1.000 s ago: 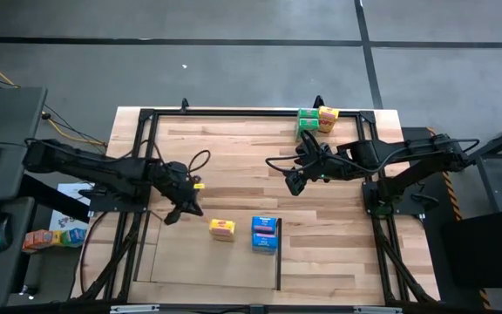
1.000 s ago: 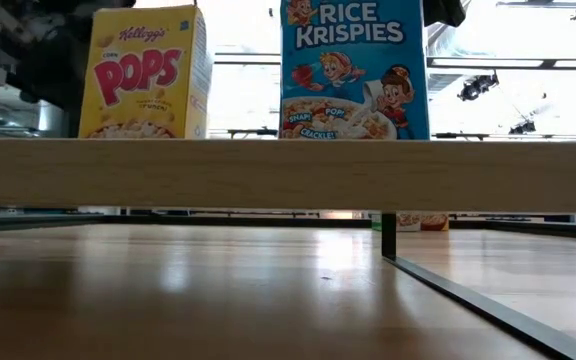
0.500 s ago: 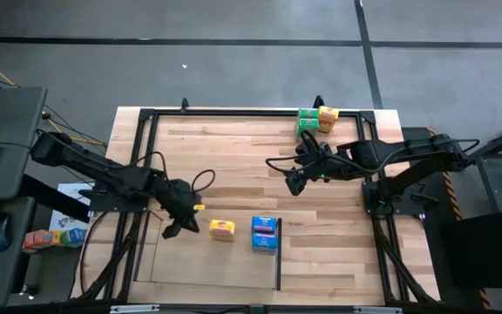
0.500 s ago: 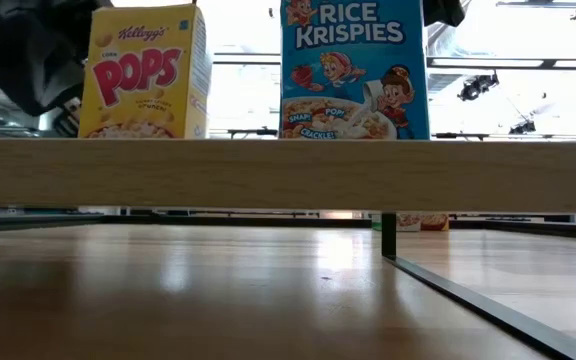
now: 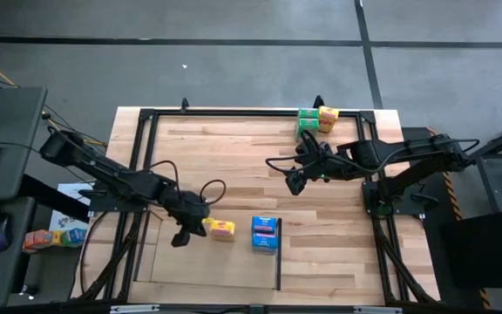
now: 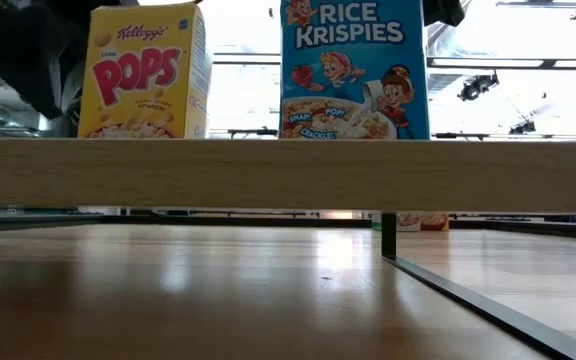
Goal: Stack cereal on shelf
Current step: Put the bottom yellow cereal box on the shelf
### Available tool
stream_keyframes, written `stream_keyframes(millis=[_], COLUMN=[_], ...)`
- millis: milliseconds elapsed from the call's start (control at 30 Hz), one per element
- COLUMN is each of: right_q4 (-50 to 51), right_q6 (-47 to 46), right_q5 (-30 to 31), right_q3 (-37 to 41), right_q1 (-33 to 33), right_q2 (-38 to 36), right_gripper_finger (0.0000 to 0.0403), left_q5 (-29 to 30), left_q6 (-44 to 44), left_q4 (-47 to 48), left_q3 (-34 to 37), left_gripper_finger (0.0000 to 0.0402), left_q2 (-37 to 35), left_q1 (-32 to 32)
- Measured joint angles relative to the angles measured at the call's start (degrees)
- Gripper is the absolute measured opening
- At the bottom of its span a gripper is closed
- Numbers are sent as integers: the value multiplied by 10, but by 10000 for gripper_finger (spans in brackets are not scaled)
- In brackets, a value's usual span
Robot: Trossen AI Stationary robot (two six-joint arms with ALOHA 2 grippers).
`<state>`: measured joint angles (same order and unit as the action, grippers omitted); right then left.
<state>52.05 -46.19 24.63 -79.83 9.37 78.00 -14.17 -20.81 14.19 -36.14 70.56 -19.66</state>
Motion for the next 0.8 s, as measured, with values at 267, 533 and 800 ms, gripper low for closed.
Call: stream_keyframes(millis=[267, 533, 800], right_q4=[0, 0, 0], right_q6=[0, 1, 1], right_q5=[5, 5, 5], right_q3=[0, 0, 0], right_q1=[0, 0, 0], right_q2=[0, 0, 0], right_gripper_finger=[264, 264, 264], left_q5=[19, 29, 49], left_q6=[-1, -2, -1], left_q4=[-38, -72, -104], left_q3=[0, 0, 0], left_gripper_finger=[0, 0, 0], left_q2=[29, 36, 56], left_q1=[0, 0, 2])
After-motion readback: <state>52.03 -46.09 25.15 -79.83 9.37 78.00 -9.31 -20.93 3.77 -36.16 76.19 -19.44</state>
